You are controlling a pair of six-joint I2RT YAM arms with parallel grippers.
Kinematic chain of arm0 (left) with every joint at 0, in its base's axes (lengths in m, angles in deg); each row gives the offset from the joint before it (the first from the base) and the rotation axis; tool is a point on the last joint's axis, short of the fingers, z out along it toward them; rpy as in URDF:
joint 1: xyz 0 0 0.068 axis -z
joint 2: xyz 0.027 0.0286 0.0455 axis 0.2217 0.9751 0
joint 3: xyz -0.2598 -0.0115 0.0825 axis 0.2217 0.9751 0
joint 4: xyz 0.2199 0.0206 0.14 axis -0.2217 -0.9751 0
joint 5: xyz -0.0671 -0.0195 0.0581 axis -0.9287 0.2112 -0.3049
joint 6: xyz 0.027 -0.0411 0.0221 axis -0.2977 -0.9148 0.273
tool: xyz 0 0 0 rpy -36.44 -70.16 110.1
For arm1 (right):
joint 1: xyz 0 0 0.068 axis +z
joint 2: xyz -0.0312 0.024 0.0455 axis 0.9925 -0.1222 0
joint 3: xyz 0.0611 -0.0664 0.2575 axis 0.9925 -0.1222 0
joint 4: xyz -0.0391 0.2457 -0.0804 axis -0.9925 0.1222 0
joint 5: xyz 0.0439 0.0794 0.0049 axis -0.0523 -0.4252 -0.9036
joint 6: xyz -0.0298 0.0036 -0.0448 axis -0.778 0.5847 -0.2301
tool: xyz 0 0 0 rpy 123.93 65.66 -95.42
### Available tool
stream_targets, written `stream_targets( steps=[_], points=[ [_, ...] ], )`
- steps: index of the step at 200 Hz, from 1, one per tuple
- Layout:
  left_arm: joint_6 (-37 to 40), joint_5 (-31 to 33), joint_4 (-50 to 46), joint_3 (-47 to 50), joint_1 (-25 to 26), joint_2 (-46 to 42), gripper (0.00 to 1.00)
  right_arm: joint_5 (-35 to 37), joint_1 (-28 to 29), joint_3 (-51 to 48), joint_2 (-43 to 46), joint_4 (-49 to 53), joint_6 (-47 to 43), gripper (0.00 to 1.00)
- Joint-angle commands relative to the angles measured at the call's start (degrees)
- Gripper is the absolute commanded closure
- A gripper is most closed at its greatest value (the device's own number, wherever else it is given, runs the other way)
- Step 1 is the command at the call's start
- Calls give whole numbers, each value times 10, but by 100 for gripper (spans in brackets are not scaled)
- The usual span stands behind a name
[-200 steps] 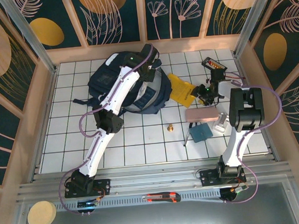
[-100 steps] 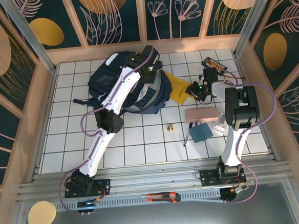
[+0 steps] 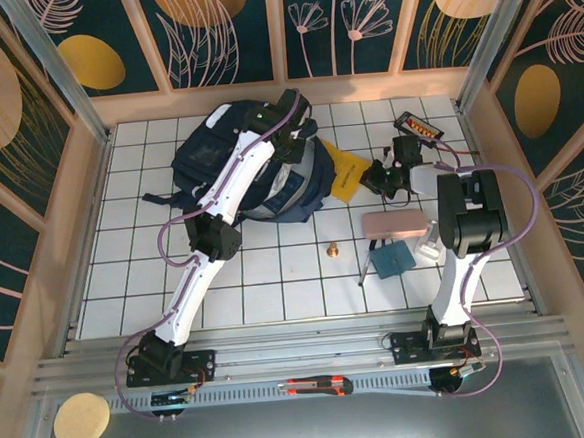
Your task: Pack the student bag
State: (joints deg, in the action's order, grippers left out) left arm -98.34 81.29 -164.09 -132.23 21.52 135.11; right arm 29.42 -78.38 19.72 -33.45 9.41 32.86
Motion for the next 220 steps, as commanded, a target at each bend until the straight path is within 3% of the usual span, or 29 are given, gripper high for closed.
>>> stream_targets(
  steps=[1, 56, 84, 100, 106, 113, 122, 126, 128, 131, 154, 194, 220],
  points=[
    [-9, 37, 11, -16, -5, 0, 100, 20, 3, -15, 54, -14, -5, 100],
    [-25, 101, -21, -7, -31, -45, 100, 35, -7, -45, 140, -6, -9, 100],
    [-29, 117, -28, -1, -44, -63, 96, 4, -13, -18, 116, 19, -24, 100],
    [-29, 117, -29, 16, -52, -72, 91, 10, -17, 33, 73, 61, -48, 69],
    [-30, 115, -29, 22, -54, -76, 84, 20, -16, 47, 61, 64, -58, 60],
    [-30, 115, -29, 27, -56, -77, 66, 26, -15, 60, 48, 57, -69, 54],
    [-33, 113, -29, 31, -56, -79, 39, 28, -15, 83, 28, 52, -85, 49],
    [-33, 112, -29, 33, -56, -80, 23, 29, -15, 96, 13, 55, -93, 48],
    [-33, 110, -29, 33, -56, -80, 8, 30, -15, 107, 6, 59, -97, 48],
    [-33, 109, -29, 35, -55, -82, 2, 32, -14, 120, -4, 64, -102, 48],
    [-47, 82, -29, 34, -50, -97, 1, 22, -16, 192, -71, 74, -119, 46],
    [-124, -57, -18, -9, -9, -85, 1, 48, -23, 265, -143, 128, -155, 44],
    [-124, -71, -8, -20, 21, -36, 1, 59, -30, 275, -159, 150, -178, 44]
  ],
)
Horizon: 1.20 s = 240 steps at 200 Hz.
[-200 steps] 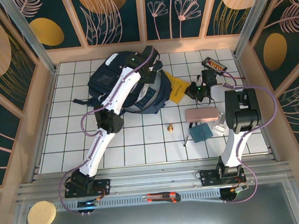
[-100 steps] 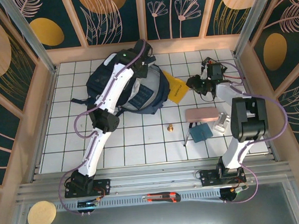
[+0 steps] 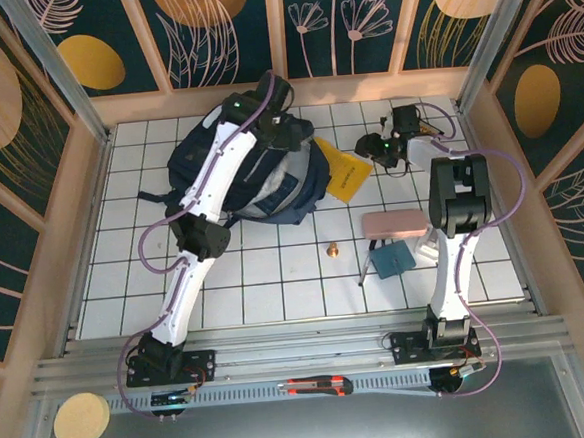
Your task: Pack the student bag
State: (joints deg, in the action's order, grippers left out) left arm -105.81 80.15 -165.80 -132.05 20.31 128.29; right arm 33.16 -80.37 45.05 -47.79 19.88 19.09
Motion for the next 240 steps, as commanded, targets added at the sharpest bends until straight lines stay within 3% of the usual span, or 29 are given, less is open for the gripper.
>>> stream_targets(
  steps=[1, 28, 69, 105, 150, 240],
  points=[
    [-49, -61, 10, -21, 33, 34, 1, 22, -11, 22, -16, 46, -42, 44],
    [-35, -63, 29, -22, 36, 71, 1, 19, -18, 20, -21, 58, -57, 43],
    [-28, -78, 36, -22, 35, 113, 1, -46, -12, -6, -24, 42, -68, 44],
    [-6, -73, 26, -21, 35, 143, 21, -85, -7, -49, 5, -6, -54, 45],
    [0, -82, 28, -22, 35, 170, 32, -127, -3, -85, 32, -62, -35, 48],
    [9, -87, 26, -22, 35, 184, 35, -170, -3, -115, 64, -81, -27, 60]
  ],
)
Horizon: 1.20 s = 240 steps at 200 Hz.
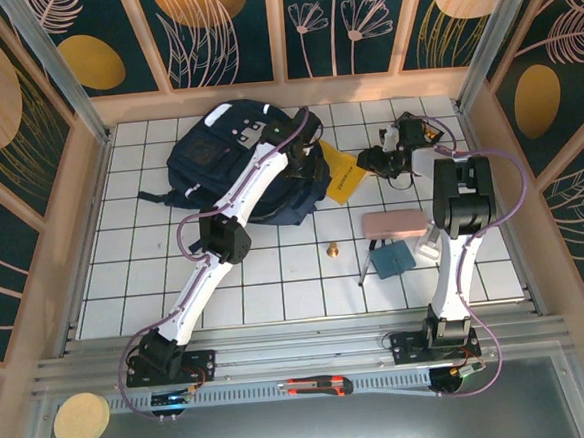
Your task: Pack the student bag
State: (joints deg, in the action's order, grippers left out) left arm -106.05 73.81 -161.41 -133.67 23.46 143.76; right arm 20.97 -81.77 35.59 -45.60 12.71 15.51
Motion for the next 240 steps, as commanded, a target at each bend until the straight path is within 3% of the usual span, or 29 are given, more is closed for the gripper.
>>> stream_targets(
  steps=[1, 59, 74, 86, 114, 143, 154, 173, 207, 240],
  points=[
    [11, -23, -18, -6, 3, 29, 35, -48, 11, -21, 43, -10, 8, 60],
    [11, -23, -12, -5, 2, 27, 36, -58, 11, -5, 30, 35, -8, 57],
    [11, -21, -14, -5, 3, 25, 35, -35, 11, 0, 31, 44, -10, 67],
    [12, -16, -17, -6, 3, 21, 33, -6, 10, 5, 35, 52, -8, 81],
    [23, 11, -34, -6, 3, 4, 28, 51, 10, 2, 59, 54, -11, 90],
    [38, 53, -56, -5, 3, -25, 17, 51, 7, 3, 77, 55, -12, 93],
    [39, 71, -57, -3, 4, -39, 2, 48, 6, 7, 79, 64, -14, 94],
    [39, 95, -57, 14, 4, -62, 1, 38, 2, 0, 87, 67, -10, 95],
    [2, 72, -52, -3, 0, -87, 1, 39, -10, -4, 140, 61, 27, 97],
    [-120, -65, -18, -5, -24, -128, 1, 26, -19, 17, 185, 52, 90, 97]
  ],
)
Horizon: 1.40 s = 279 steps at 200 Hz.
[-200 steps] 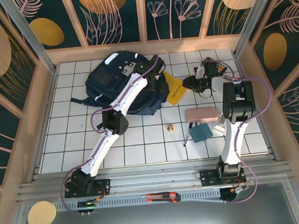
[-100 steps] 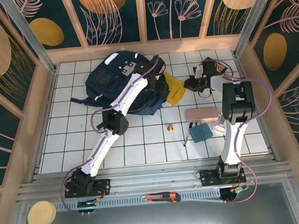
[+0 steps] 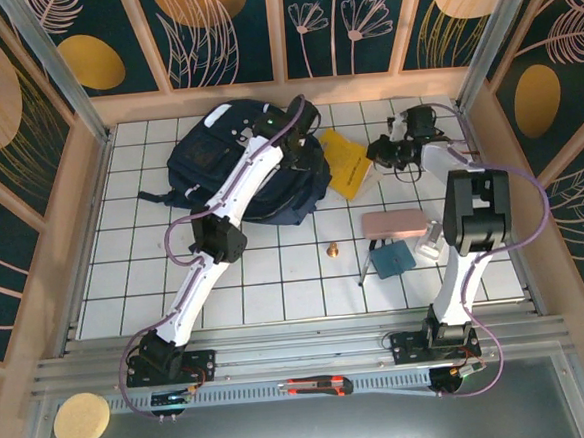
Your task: Pack the student bag
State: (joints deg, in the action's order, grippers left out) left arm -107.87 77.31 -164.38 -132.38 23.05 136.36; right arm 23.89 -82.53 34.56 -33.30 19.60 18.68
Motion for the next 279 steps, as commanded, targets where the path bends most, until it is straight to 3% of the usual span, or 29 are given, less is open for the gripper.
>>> stream_targets(
  steps=[1, 15, 86, 142, 207, 235, 267, 279],
  points=[
    [-105, -104, 13, -18, -20, -55, 1, -4, -11, 29, 63, -17, 61, 97],
    [-152, -162, 44, -19, -26, -72, 1, -7, -12, 36, 80, -29, 91, 98],
    [-353, -312, 212, -18, -26, -82, 1, -85, -11, 23, 138, -202, 291, 98],
    [-441, -310, 231, -18, -26, -82, 1, -103, 29, -8, 175, -321, 390, 98],
    [-470, -303, 251, -18, -28, -82, 1, -100, 71, -54, 193, -500, 528, 99],
    [-413, -269, 201, -19, -37, -107, 1, -98, 76, -32, 193, -505, 541, 99],
    [-252, -103, 0, -19, -64, -155, 1, -99, 94, 12, 183, -465, 521, 99],
    [-207, -67, -30, -10, -68, -175, 1, -96, 109, 24, 176, -463, 519, 99]
  ],
)
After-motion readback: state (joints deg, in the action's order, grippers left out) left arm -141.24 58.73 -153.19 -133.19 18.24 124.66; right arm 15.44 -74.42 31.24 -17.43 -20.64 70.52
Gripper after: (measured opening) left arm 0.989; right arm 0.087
